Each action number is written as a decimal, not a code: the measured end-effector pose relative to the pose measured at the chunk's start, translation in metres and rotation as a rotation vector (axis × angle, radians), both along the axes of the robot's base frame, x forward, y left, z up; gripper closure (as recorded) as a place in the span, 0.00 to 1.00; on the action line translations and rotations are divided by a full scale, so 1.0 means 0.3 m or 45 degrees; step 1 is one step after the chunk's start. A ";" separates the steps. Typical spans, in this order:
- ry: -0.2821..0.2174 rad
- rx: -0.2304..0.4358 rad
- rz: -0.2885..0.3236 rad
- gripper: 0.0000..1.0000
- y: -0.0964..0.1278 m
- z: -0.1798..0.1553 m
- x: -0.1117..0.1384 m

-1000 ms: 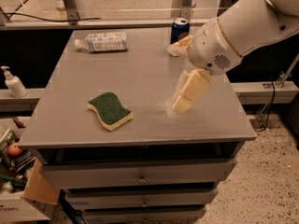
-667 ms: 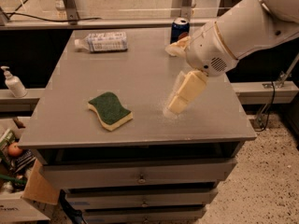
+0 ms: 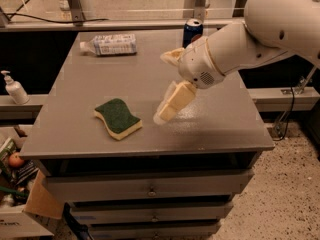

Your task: Pick sponge

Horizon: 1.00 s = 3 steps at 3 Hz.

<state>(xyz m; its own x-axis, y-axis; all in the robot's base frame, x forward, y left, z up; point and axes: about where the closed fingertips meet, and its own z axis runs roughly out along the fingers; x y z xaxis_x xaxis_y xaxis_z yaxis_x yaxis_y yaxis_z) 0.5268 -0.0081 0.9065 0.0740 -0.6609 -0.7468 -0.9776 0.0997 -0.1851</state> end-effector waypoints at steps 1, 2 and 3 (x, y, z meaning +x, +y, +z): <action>0.050 0.059 0.020 0.00 0.079 -0.073 0.026; 0.084 0.110 0.050 0.00 0.164 -0.117 0.026; 0.123 0.146 0.091 0.00 0.257 -0.167 0.019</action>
Offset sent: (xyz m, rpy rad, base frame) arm 0.0089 0.0792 -0.0507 0.1398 0.0974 0.0649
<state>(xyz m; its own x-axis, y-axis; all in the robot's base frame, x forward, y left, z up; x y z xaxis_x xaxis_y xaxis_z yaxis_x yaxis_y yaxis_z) 0.5326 0.0689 0.8562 0.0422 -0.5668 -0.8228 -0.9957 0.0445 -0.0817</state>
